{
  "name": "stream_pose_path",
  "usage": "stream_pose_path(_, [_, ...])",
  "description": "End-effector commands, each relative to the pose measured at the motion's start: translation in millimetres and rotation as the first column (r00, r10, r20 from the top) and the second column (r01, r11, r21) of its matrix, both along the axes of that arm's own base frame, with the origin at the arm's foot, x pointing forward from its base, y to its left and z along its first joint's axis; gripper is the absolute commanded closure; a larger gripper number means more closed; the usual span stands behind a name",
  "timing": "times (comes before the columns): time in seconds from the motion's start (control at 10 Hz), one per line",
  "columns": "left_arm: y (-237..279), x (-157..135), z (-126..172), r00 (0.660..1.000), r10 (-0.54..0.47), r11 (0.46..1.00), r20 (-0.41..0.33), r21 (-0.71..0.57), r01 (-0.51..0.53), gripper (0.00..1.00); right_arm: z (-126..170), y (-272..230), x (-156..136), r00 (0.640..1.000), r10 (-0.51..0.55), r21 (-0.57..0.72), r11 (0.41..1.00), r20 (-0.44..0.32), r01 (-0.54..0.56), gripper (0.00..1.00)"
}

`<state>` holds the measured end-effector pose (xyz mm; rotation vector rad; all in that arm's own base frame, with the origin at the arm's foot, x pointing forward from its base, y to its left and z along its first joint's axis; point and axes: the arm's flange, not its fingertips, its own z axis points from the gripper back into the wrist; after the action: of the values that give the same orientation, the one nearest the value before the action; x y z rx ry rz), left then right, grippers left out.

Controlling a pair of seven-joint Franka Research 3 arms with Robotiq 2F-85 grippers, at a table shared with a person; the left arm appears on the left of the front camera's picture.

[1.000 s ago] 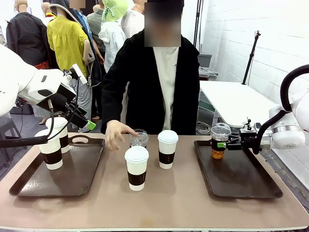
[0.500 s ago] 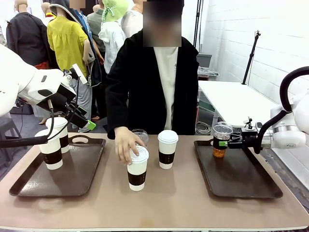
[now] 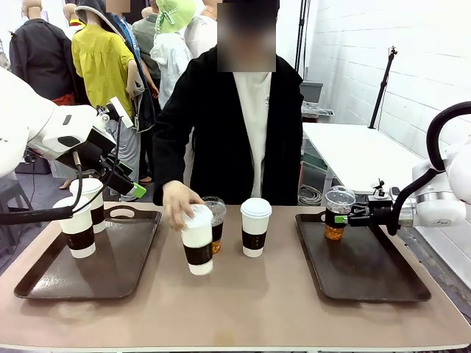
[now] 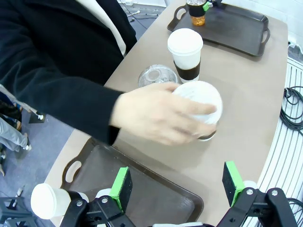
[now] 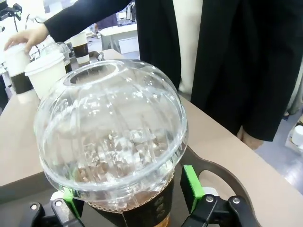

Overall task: Distribute the coffee onto the tray.
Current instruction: Pick up one iced Americano and place it on the right Handle tray.

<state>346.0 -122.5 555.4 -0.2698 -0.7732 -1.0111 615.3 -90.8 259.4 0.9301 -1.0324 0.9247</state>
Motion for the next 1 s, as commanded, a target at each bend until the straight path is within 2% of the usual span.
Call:
stream_pose_path(0.0, [0.6, 0.8, 0.4, 1.0, 0.004, 1.0, -0.009, -0.001, -0.004, 0.0, 4.2, -3.6, -14.8, 0.999, -0.041, 0.014, 0.999, -0.017, 0.041, 0.0])
stream_pose_path(0.3, [0.6, 0.8, 0.4, 1.0, 0.004, 1.0, -0.009, -0.001, -0.004, 0.0, 5.7, -22.8, -37.0, 0.996, -0.093, 0.002, 0.996, -0.009, 0.093, 0.0])
stream_pose_path(0.8, [0.6, 0.8, 0.4, 1.0, 0.004, 1.0, -0.009, -0.001, -0.004, 0.0, 13.3, -30.3, -80.0, 0.994, -0.105, 0.003, 0.994, -0.017, 0.105, 0.0])
stream_pose_path(0.9, [0.6, 0.8, 0.4, 1.0, 0.004, 1.0, -0.009, -0.001, -0.004, 0.0, 6.3, -40.0, -60.2, 0.995, -0.096, 0.007, 0.995, -0.033, 0.097, 0.0])
